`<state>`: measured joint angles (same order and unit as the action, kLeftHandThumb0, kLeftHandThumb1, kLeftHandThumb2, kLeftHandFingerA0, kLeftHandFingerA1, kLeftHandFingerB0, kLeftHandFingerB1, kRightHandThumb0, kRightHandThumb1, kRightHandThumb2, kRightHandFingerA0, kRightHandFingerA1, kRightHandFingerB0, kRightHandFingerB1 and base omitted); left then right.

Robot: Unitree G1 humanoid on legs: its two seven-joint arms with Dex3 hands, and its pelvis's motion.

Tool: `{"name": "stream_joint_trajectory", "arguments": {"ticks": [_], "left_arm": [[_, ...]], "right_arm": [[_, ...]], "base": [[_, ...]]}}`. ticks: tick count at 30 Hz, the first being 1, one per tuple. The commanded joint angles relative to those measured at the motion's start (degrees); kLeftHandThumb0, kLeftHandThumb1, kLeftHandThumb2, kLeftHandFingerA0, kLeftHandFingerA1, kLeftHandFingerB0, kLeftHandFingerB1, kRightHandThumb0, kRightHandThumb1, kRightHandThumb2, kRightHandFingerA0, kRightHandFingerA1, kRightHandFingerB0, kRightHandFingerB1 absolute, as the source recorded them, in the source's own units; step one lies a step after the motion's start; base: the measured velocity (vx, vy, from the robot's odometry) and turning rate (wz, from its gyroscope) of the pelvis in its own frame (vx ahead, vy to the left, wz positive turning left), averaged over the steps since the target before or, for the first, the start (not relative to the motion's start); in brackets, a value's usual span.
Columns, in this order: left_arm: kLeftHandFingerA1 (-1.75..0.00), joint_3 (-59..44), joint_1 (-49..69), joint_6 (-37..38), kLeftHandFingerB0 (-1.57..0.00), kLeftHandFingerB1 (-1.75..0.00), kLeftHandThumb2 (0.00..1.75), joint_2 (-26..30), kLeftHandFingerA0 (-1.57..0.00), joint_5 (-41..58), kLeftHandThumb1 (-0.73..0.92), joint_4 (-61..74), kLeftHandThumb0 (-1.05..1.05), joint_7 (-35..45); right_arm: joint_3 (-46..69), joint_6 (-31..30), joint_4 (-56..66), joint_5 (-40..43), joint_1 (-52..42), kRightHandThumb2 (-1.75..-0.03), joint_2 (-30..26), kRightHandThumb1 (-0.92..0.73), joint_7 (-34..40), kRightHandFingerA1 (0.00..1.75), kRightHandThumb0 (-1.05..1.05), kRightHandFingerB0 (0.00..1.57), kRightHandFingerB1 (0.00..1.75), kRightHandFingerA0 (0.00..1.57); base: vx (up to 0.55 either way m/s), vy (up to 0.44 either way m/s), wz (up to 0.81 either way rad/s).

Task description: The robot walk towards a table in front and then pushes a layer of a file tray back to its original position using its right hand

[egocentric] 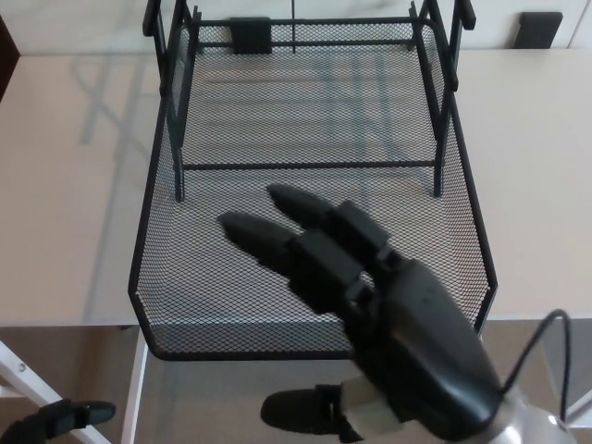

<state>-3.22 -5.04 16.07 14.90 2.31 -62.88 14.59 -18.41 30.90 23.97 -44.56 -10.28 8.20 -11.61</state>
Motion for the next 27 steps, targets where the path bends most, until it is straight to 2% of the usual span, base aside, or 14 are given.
{"name": "stream_joint_trajectory", "arguments": {"ticks": [1, 2, 3, 4, 5, 8, 11, 12, 14, 15, 21, 27], "left_arm": [[-0.88, 1.1, -1.5, -4.8, -0.46, -0.68, 0.93, 2.2, -0.72, -2.3, 0.29, 1.7, -0.29, -0.8], [-0.88, 1.1, -1.5, -4.8, -0.46, -0.68, 0.93, 2.2, -0.73, -2.3, 0.29, 1.7, -0.29, -0.8], [-0.88, 1.2, -1.6, -4.7, -0.45, -0.68, 0.93, 2.3, -0.72, -2.3, 0.29, 1.7, -0.29, -0.7], [-0.88, 1.2, -1.6, -4.7, -0.45, -0.68, 0.93, 2.3, -0.72, -2.3, 0.29, 1.7, -0.29, -0.7], [-0.87, 1.2, -1.6, -4.6, -0.45, -0.68, 0.93, 2.3, -0.71, -2.3, 0.29, 1.7, -0.29, -0.7], [-0.87, 1.1, -1.4, -4.3, -0.45, -0.67, 0.93, 2.2, -0.71, -1.9, 0.29, 1.7, -0.29, -0.4], [-0.87, 1.1, -1.2, -4.0, -0.46, -0.68, 0.93, 2.3, -0.71, -1.8, 0.27, 2.0, -0.31, -0.2], [-0.87, 1.2, -1.0, -4.0, -0.45, -0.67, 0.92, 2.2, -0.69, -1.8, 0.27, 2.1, -0.31, 0.0], [-0.88, 1.3, -1.1, -4.4, -0.47, -0.62, 0.85, 2.2, -0.66, -1.8, 0.31, 2.2, -0.28, -0.3], [-0.86, 1.3, -1.1, -4.2, -0.45, -0.67, 0.93, 2.3, -0.69, -1.8, 0.28, 2.1, -0.3, -0.2], [-0.87, 1.1, -1.4, -4.4, -0.43, -0.68, 0.91, 2.3, -0.64, -1.5, 0.26, 2.1, -0.37, -0.5], [-0.89, 0.7, -1.5, -4.7, -0.43, -0.68, 0.92, 2.6, -0.67, -1.2, 0.25, 1.8, -0.36, -0.7]], "right_arm": [[-7.4, -10.5, -6.5, -30.8, 2.7, -0.52, -6.3, -0.38, 5.2, 0.33, -0.56, 0.07, 0.36, 0.01], [-7.6, -10.7, -6.7, -30.9, 2.8, -0.52, -6.3, -0.38, 5.3, 0.33, -0.56, 0.06, 0.36, 0.01], [-7.9, -11.1, -7.0, -31.1, 3.0, -0.74, -6.5, -0.27, 5.4, 0.3, -0.45, 0.0, 0.43, 0.02], [-8.2, -11.5, -7.2, -31.3, 3.1, -0.74, -6.6, -0.27, 5.4, 0.3, -0.45, 0.0, 0.43, 0.02], [-8.5, -12.0, -7.7, -31.6, 3.3, -0.52, -6.8, -0.37, 6.0, 0.33, -0.55, 0.07, 0.36, 0.02], [-9.0, -13.5, -10.2, -32.0, 4.9, -0.52, -7.1, -0.37, 7.8, 0.33, -0.54, 0.07, 0.36, 0.02], [-9.5, -15.3, -11.7, -33.2, 6.1, -0.52, -7.5, -0.38, 9.0, 0.33, -0.53, 0.06, 0.35, 0.02], [-9.5, -16.6, -13.2, -33.8, 7.1, -0.74, -7.5, -0.3, 10.0, 0.29, -0.45, 0.0, 0.44, 0.04], [-9.5, -17.8, -15.0, -33.7, 8.3, -0.74, -7.5, -0.31, 11.2, 0.28, -0.47, 0.01, 0.44, 0.04], [-9.6, -18.2, -15.9, -33.6, 8.9, -0.74, -7.6, -0.32, 11.9, 0.27, -0.48, 0.02, 0.44, 0.04], [-10.3, -21.0, -19.9, -33.6, 12.0, -0.75, -8.1, -0.33, 14.8, 0.28, -0.51, 0.03, 0.46, 0.0], [-12.0, -23.6, -22.0, -34.3, 14.0, -0.75, -9.0, -0.34, 17.7, 0.29, -0.52, 0.03, 0.45, 0.01]], "base": [[0.0, 0.0, 0.0], [0.0, 0.0, 0.0], [0.0, 0.0, 0.0], [0.0, 0.0, 0.0], [0.0, 0.0, 0.0], [0.0, 0.0, 0.0], [0.0, 0.0, 0.0], [0.0, 0.0, 0.0], [0.0, 0.0, 0.0], [0.0, 0.0, 0.0], [0.0, 0.0, 0.0], [0.0, 0.0, 0.0]]}}
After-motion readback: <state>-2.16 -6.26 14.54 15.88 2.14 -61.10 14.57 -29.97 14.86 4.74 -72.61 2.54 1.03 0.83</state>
